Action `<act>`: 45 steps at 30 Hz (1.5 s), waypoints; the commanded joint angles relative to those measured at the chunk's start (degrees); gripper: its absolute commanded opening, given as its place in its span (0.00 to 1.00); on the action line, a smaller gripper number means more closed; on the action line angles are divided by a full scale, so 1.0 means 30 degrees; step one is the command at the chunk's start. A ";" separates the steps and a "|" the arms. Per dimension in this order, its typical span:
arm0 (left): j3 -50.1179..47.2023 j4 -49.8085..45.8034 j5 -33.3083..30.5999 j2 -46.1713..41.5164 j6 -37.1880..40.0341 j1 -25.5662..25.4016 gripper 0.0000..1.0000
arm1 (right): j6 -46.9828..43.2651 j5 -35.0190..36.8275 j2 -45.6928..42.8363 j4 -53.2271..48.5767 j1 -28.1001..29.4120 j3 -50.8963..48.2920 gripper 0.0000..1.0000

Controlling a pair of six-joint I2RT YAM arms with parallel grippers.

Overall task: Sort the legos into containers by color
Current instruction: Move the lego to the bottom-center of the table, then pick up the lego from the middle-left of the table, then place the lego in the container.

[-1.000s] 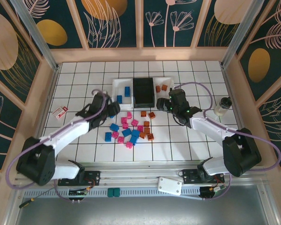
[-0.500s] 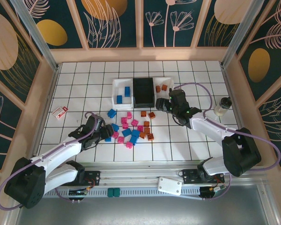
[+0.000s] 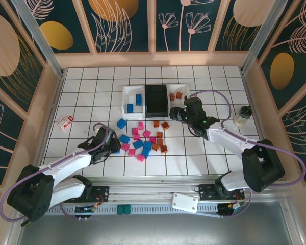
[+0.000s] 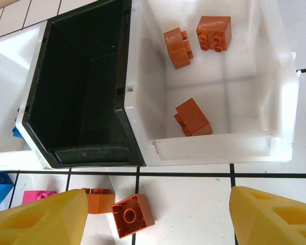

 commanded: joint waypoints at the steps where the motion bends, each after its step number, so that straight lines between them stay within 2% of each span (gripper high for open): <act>1: -0.0439 -0.2109 -0.1778 -0.0539 -0.0631 0.0144 0.34 | 0.0112 0.0385 -0.0164 0.0168 0.0124 -0.0143 0.73; 3: -0.0140 -0.2164 -0.1442 -0.0980 -0.0419 0.0151 0.44 | 0.0079 0.0413 -0.0192 0.0118 0.0124 -0.0166 0.73; 5: 0.0176 -0.2456 -0.1292 -0.1156 -0.0265 0.0101 0.50 | 0.0049 0.0433 -0.0223 0.0136 0.0124 -0.0215 0.73; 16: -0.0540 -0.1902 -0.1046 -0.0403 0.0514 -0.0326 0.61 | 0.0192 0.0329 0.0035 0.0319 0.0124 -0.0329 0.73; 20: -0.0911 -0.1566 -0.1189 -0.0287 0.0582 -0.0516 0.55 | 0.0225 0.0352 0.0229 0.0338 0.0123 -0.0254 0.73; 27: -0.0539 -0.1048 -0.0877 0.0161 0.0636 -0.0545 0.28 | 0.0338 0.0312 0.0653 0.0276 0.0124 -0.0078 0.73; 29: 0.0263 -0.1092 -0.0907 -0.0004 0.0818 -0.0544 0.24 | 0.0313 0.0324 0.0671 0.0275 0.0138 -0.0033 0.73; 35: 0.4946 -0.0096 -0.1124 0.1746 0.2099 -0.0545 0.19 | 0.0456 0.0214 0.0740 0.0248 0.0122 -0.0022 0.73; 39: 0.9297 0.0606 -0.1600 0.4966 0.3372 -0.0533 0.18 | 0.0605 0.0019 0.0858 0.0168 0.0124 -0.0109 0.73; 45: 1.5459 -0.0211 -0.3283 1.0626 0.4986 -0.0277 0.18 | 0.0612 0.0005 0.0394 -0.0297 0.0468 -0.0382 0.73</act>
